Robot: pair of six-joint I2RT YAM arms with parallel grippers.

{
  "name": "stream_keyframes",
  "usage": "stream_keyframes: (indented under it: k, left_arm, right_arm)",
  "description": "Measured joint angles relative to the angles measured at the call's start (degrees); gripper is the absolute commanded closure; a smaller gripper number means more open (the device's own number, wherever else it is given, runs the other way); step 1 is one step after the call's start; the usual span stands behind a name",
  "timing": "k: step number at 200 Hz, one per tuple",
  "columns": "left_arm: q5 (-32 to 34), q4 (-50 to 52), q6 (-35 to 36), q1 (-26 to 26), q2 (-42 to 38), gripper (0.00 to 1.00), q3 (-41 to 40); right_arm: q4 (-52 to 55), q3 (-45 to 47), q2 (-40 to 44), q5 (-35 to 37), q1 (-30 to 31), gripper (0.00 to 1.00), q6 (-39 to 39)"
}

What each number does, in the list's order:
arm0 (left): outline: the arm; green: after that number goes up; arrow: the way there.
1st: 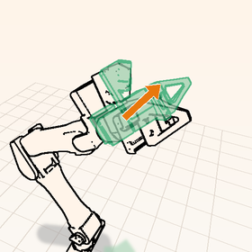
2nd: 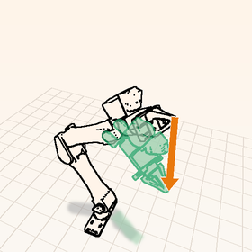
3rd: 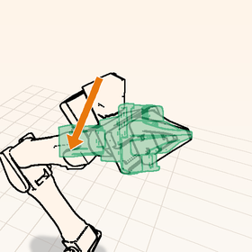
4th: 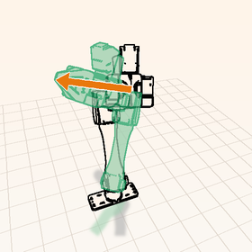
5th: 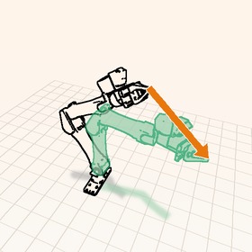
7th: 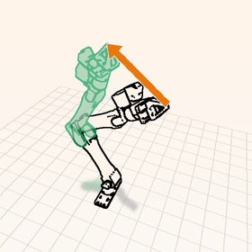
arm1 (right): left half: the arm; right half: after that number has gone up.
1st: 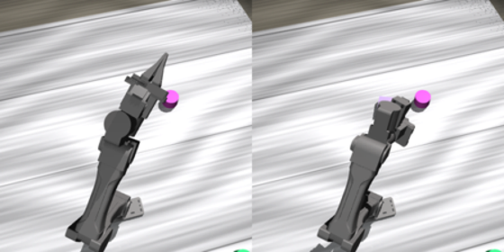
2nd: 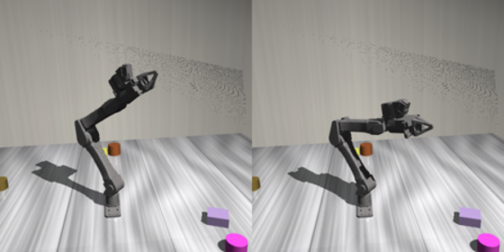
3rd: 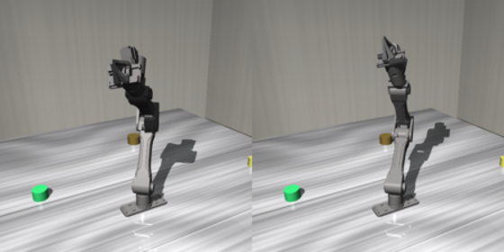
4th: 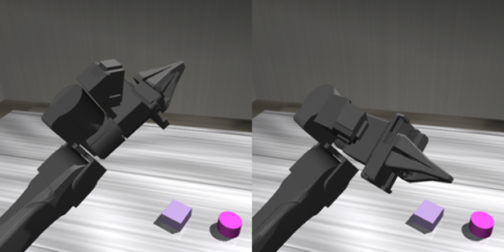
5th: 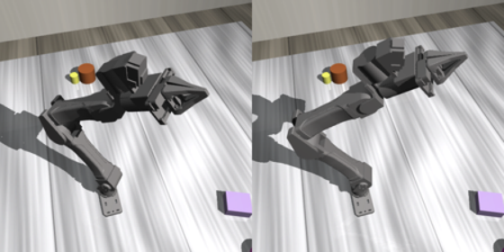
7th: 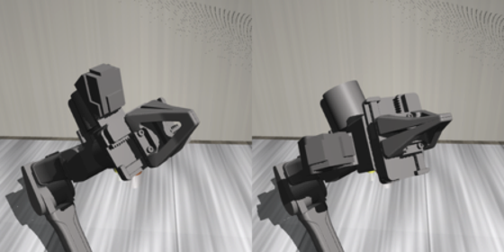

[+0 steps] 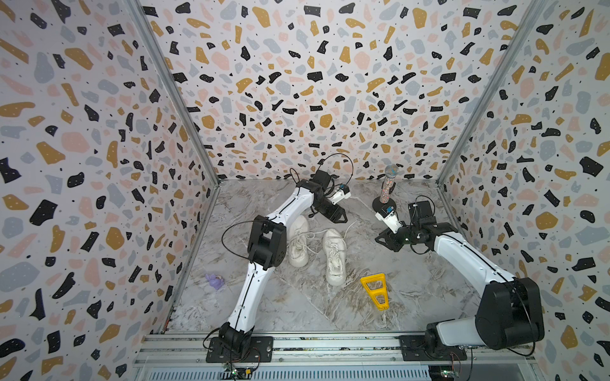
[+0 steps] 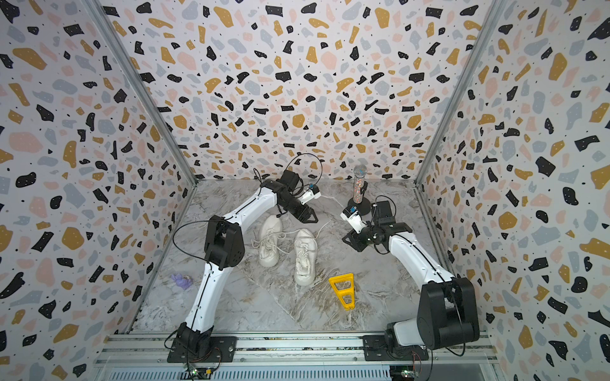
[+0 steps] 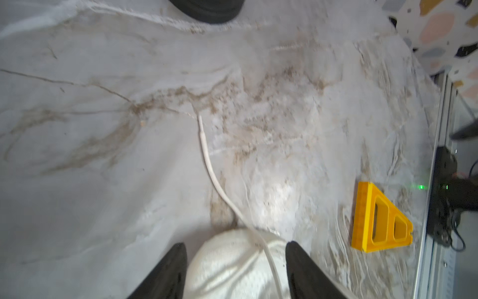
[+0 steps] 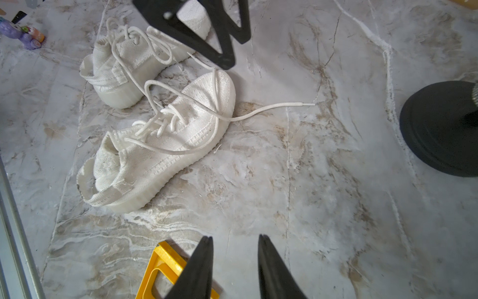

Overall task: Tie the shoes
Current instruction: Cross the shoelace with the shoelace.

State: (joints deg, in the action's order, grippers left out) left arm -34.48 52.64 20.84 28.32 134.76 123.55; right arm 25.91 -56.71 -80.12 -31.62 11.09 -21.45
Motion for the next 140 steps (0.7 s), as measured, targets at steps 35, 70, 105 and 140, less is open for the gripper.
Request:
stream_keyframes:
  k: [35, 70, 105, 140]
  left_arm:
    - [4.2, 5.3, 10.2, 0.9, -6.3, 0.31, -5.7]
    - [9.9, 8.1, 16.5, 4.4, -5.1, 0.31, -5.4]
    - [13.8, 10.8, 20.5, 6.7, 1.0, 0.35, -0.2]
    - [16.5, 12.7, 23.2, 6.7, 5.2, 0.46, 4.3]
  right_arm:
    - [-0.2, 0.0, -0.9, 0.0, 0.0, 0.66, 0.0]
    - [-0.2, 0.0, -1.5, 0.0, 0.0, 0.66, 0.0]
    - [-0.3, 0.0, -2.0, -0.2, 0.0, 0.66, 0.1]
    - [-0.3, 0.0, -3.2, -0.3, 0.0, 0.66, 0.4]
